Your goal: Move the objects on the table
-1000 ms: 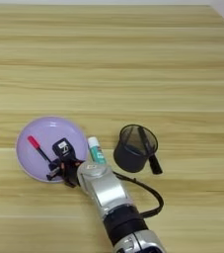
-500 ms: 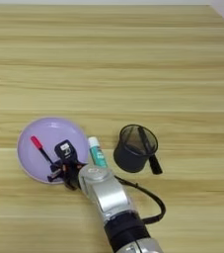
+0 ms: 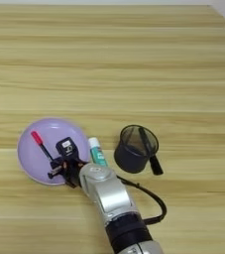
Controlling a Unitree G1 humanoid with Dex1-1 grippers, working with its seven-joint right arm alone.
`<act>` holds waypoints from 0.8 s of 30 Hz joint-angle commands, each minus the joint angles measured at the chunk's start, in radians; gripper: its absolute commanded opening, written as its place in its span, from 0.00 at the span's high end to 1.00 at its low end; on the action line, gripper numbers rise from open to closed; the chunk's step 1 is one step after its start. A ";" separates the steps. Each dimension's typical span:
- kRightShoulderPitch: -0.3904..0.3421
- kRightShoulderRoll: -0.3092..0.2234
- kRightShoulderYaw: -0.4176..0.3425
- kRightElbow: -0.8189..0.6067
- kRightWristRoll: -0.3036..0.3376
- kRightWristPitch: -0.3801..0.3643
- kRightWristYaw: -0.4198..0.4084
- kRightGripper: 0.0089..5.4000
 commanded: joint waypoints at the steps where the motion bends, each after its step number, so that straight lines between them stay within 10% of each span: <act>1: -0.043 0.007 -0.015 -0.063 0.013 -0.030 -0.020 0.92; 24: 0.037 -0.107 -0.143 -0.317 0.009 0.035 -0.094 0.92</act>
